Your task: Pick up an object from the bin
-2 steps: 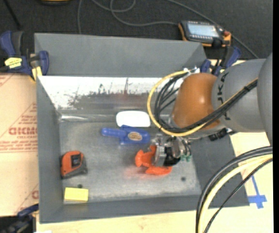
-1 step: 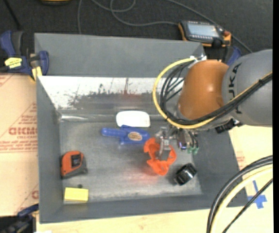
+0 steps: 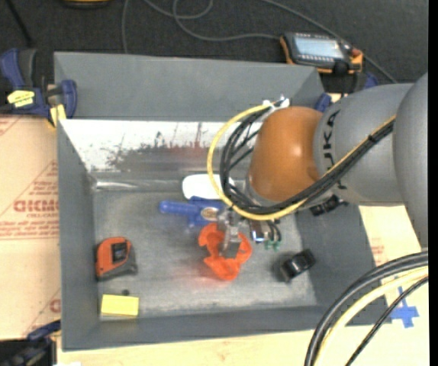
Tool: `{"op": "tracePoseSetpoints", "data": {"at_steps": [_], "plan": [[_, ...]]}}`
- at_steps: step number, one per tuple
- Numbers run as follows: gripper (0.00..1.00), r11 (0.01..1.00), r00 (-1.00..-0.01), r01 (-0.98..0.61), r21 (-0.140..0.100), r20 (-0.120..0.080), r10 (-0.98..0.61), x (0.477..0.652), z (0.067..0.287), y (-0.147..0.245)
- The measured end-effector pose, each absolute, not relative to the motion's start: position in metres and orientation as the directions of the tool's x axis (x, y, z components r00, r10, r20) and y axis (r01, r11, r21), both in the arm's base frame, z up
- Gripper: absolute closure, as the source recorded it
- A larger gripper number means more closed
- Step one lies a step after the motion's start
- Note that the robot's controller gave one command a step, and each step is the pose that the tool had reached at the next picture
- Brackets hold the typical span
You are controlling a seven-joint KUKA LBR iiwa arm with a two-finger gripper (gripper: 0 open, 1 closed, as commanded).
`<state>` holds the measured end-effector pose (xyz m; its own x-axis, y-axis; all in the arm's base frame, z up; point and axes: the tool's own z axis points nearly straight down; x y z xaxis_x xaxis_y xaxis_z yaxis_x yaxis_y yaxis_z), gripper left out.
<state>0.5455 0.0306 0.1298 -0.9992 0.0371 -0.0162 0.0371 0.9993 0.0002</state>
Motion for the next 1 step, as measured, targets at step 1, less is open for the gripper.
{"op": "tracePoseSetpoints", "data": {"at_steps": [1], "plan": [[1.0,1.0,-1.0,0.01,0.002,0.01,0.01,0.5335,0.1471,0.0113]]}}
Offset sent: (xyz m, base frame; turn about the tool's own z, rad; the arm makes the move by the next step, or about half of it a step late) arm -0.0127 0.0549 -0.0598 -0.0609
